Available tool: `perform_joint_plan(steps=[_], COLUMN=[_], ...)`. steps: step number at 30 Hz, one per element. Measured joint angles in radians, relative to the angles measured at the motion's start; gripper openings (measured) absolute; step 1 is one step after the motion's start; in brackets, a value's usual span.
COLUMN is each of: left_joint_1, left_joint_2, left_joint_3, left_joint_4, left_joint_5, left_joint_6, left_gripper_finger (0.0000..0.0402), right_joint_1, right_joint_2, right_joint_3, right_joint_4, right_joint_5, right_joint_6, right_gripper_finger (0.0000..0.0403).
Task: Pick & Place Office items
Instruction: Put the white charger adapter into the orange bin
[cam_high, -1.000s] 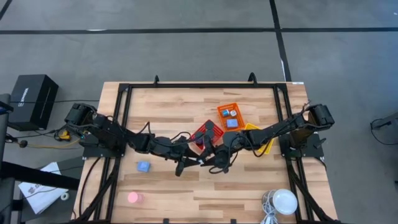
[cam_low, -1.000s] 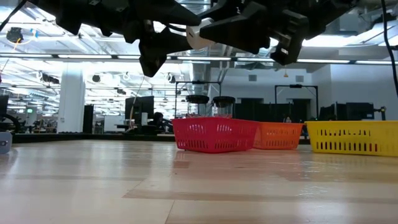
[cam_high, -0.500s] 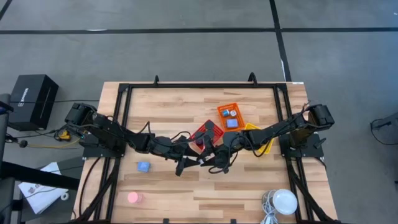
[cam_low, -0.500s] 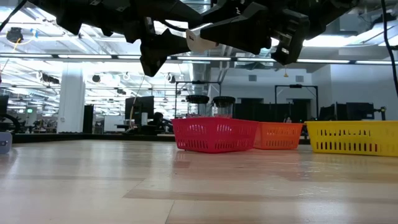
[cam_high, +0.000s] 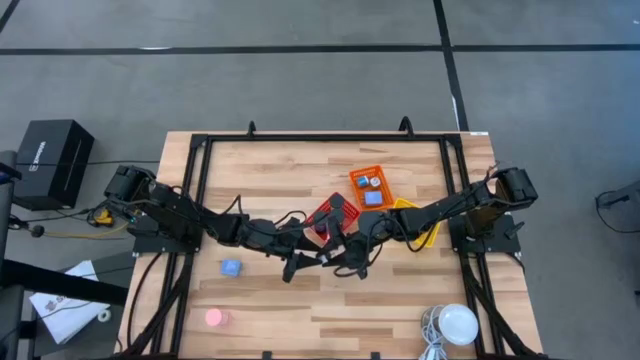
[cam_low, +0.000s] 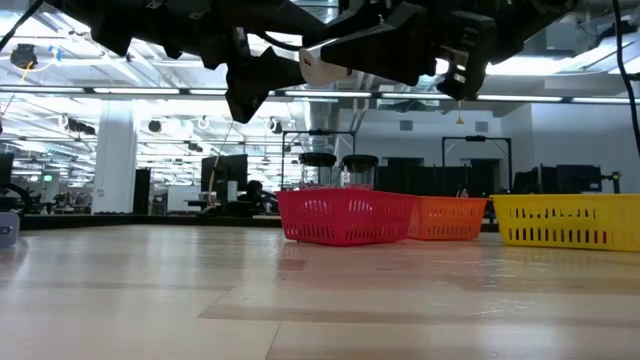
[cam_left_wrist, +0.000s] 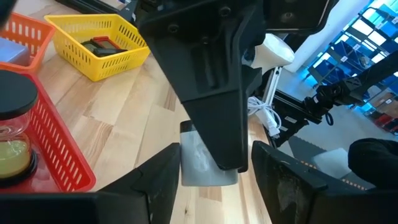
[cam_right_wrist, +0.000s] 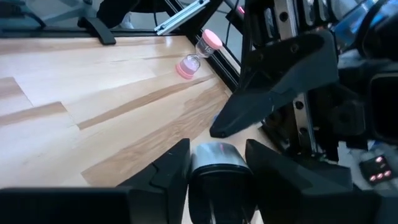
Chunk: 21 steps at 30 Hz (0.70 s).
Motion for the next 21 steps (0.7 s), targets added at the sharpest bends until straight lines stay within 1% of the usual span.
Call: perform_joint_plan(steps=[4, 7, 11, 16, 21], left_joint_1=[0.0, 0.0, 0.001, 0.007, 0.028], left_joint_2=[0.0, 0.0, 0.0, -0.001, -0.001], left_joint_3=[0.0, 0.0, 0.0, 0.0, 0.0], left_joint_4=[0.0, 0.004, -0.005, -0.004, -0.005], left_joint_5=[0.0, -0.002, -0.044, -0.071, -0.072], left_joint_6=[0.001, 0.003, 0.004, 0.004, 0.004], left_gripper_finger=[0.0208, 0.0221, 0.0235, 0.0246, 0.0245], right_joint_1=[-0.001, -0.001, 0.001, 0.005, 0.016], right_joint_2=[0.0, 0.0, -0.003, -0.003, -0.008], right_joint_3=[0.0, 0.0, 0.0, -0.001, -0.001], right_joint_4=[-0.016, -0.044, -0.101, -0.193, -0.296], right_joint_5=[0.002, 0.011, 0.103, 0.216, 0.32], right_joint_6=[0.057, 0.073, 0.083, 0.086, 0.087], right_gripper_finger=[0.012, 0.0117, 0.0118, 0.0133, 0.0118])
